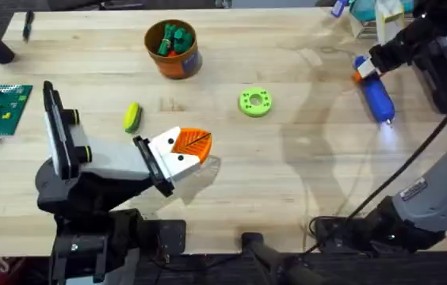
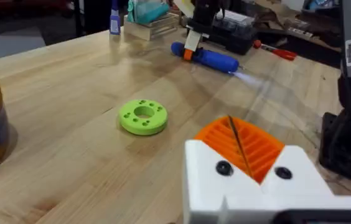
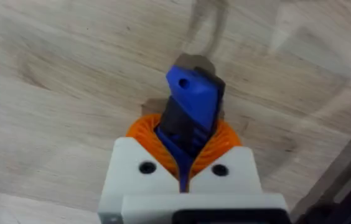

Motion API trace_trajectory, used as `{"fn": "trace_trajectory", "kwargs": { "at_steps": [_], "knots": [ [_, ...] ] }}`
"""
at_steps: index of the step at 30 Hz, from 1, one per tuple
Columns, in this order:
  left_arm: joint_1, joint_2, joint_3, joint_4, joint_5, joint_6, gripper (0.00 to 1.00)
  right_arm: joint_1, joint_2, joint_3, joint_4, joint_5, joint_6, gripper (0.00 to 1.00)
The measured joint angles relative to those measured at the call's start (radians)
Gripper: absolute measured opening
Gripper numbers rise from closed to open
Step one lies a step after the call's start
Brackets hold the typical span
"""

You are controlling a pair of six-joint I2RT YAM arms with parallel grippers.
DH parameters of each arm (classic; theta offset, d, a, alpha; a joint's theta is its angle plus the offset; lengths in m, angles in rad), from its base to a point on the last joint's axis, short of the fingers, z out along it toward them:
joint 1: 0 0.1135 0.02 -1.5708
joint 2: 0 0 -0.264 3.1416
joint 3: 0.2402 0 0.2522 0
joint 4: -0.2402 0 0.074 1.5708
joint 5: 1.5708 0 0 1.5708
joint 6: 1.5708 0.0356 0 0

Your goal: Pick up the gripper from the table and insert it into the empty holder that is missing its gripper. Then pick up a screw, insert it into the mounting hole, and use the screwdriver to tighten it. Finally, clean up the table by picking up the vegetable and placing it into the bucket.

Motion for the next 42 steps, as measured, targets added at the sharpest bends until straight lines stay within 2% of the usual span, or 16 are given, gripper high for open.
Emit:
{"fn": "trace_trajectory", "kwargs": {
  "at_steps": [17,22,27,32,36,42],
  "knots": [
    [0.0,0.0,0.0,0.0,0.0,0.0,0.01,0.0,-0.024,0.02,-0.141,0.004,0.1,0.03],
    [0.0,0.0,0.0,0.0,0.0,0.0,0.01,0.0,-0.172,0.022,-0.207,-0.003,0.131,0.03],
    [0.0,0.0,0.0,0.0,0.0,0.0,0.01,0.0,-0.345,0.034,-0.288,-0.088,0.146,0.03],
    [0.0,0.0,0.0,0.0,0.0,0.0,0.01,0.0,-0.472,0.021,-0.293,-0.14,0.19,0.03],
    [0.0,0.0,0.0,0.0,0.0,0.0,0.01,0.0,-0.598,-0.055,-0.288,-0.166,0.215,0.03],
    [0.0,0.0,0.0,0.0,0.0,0.0,0.01,0.0,-0.836,-0.259,-0.205,-0.292,0.225,0.03]
  ]
}}
